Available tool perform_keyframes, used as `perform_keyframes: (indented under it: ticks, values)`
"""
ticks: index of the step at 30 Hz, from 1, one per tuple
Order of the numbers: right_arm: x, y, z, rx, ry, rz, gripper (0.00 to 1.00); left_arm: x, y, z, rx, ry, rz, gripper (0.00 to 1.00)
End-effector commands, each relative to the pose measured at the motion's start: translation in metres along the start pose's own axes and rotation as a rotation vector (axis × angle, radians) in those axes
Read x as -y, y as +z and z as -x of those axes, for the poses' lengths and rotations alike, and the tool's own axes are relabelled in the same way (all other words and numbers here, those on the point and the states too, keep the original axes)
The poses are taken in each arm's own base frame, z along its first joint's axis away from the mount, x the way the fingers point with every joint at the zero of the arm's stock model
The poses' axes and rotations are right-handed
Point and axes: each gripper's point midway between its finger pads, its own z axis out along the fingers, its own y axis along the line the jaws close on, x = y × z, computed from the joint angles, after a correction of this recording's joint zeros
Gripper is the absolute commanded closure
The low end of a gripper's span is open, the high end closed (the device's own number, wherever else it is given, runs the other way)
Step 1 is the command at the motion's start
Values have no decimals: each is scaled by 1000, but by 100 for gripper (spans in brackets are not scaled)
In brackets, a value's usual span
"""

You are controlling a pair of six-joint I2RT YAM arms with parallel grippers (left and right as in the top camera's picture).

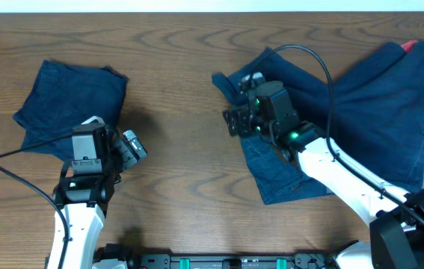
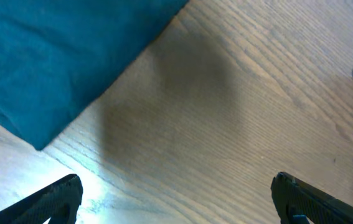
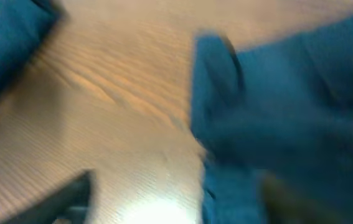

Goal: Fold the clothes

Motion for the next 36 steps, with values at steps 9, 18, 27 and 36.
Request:
perform_keyframes:
  ticks: [9, 18, 27, 36]
  values:
    - [131, -116, 7, 33, 190, -438, 1, 59, -5, -31, -174, -19, -263, 2]
    - [198, -165, -58, -150, 451, -624, 1, 123, 9, -108, -382, 121, -346, 2]
    - [226, -189, -85, -211, 574, -703, 1, 179, 27, -198, -564, 108, -388, 2]
    - [232, -194, -90, -219, 600, -720, 1, 220, 34, -275, -669, 85, -470, 2]
